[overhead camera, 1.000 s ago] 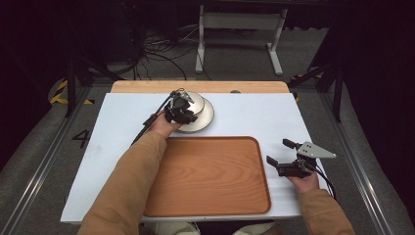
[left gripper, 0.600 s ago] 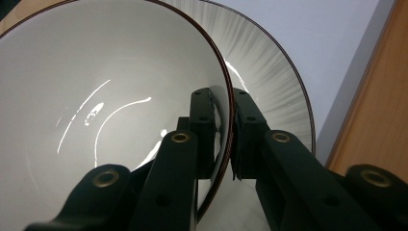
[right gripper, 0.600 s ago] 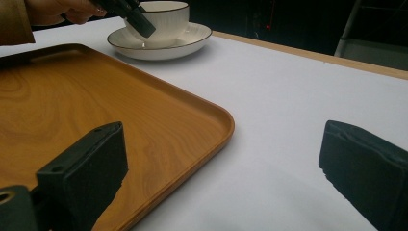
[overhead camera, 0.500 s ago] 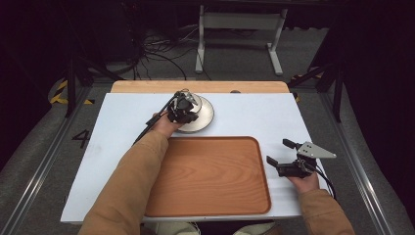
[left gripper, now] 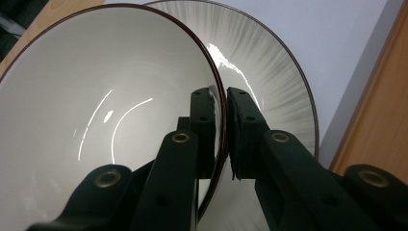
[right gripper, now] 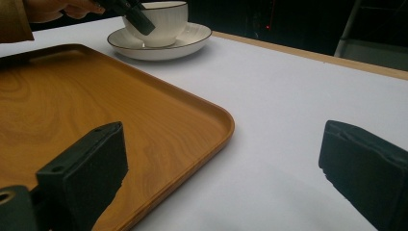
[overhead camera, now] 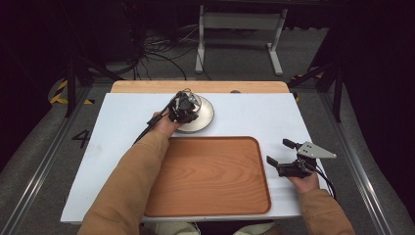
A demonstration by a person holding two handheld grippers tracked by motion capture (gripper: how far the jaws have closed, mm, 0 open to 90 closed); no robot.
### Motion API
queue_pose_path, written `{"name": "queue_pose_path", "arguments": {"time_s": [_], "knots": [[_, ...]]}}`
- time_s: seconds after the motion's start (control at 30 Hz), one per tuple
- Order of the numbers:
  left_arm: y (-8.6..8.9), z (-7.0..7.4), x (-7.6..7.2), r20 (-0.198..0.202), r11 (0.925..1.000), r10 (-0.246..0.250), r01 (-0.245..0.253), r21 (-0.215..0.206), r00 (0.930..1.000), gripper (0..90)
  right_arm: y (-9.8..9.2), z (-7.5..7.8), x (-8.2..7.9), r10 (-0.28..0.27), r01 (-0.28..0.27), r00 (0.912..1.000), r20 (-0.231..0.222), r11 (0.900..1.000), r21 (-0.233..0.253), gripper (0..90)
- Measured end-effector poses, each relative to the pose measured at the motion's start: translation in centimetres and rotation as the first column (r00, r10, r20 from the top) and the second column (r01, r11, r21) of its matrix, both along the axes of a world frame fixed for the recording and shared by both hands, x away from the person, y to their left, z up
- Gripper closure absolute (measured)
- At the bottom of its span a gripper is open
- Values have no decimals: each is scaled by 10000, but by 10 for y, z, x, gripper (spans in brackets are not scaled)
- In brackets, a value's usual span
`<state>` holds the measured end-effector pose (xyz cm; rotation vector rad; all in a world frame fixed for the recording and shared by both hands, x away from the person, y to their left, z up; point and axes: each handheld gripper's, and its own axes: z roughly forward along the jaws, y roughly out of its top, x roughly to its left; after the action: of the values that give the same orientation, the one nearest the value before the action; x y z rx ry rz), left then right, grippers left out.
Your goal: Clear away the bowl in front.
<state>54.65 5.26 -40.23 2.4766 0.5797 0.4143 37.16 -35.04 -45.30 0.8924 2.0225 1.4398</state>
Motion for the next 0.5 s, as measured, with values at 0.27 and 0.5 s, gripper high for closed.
{"name": "queue_pose_path", "arguments": {"time_s": [0.27, 0.5], "knots": [[-1, 18, -6, 124, 9998, -67, 70, -173, 9999, 823, 0, 0, 0, -2, 2, 10000, 3, 10000, 0, 35], [2, 37, -12, 228, 9996, -98, 104, -273, 9997, 822, 0, 0, 0, -11, 11, 10000, 3, 10000, 6, 35]]}}
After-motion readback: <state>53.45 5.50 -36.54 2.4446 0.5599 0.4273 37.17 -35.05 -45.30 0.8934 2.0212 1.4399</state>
